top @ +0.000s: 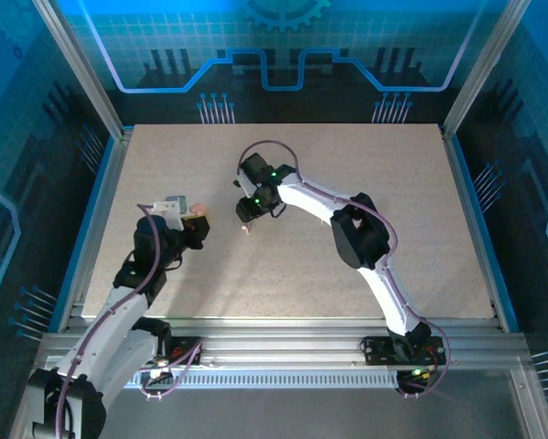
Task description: Insert the wireless bluetooth earbuds into the charging case
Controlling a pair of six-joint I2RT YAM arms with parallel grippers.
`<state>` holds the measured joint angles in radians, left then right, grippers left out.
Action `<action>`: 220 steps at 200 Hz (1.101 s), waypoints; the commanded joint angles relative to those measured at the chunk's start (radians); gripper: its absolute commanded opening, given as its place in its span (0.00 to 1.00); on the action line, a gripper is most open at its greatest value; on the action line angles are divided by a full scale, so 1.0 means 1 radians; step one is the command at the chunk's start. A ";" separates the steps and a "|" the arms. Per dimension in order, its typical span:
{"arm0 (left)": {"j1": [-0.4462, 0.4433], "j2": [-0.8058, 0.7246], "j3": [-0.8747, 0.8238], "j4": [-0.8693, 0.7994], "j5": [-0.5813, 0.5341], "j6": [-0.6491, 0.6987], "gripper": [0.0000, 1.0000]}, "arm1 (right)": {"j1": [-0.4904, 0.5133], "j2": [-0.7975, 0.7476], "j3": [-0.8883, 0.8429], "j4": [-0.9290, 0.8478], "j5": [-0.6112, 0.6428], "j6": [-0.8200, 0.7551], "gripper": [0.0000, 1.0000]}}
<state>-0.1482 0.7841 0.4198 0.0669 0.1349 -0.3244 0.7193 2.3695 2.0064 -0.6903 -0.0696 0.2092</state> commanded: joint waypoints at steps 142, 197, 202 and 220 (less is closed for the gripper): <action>0.036 -0.021 -0.019 0.002 0.030 -0.024 0.17 | 0.069 0.099 0.132 -0.122 0.011 -0.061 0.43; 0.039 -0.019 -0.023 0.010 0.038 -0.029 0.18 | 0.081 0.107 0.132 -0.144 0.041 -0.072 0.41; 0.040 -0.020 -0.023 0.010 0.038 -0.029 0.18 | 0.082 0.108 0.132 -0.144 0.044 -0.072 0.40; 0.041 -0.019 -0.021 0.013 0.042 -0.031 0.18 | 0.086 0.115 0.136 -0.149 0.055 -0.076 0.39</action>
<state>-0.1204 0.7769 0.4160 0.0639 0.1539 -0.3420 0.7818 2.4516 2.1098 -0.8013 -0.0399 0.1520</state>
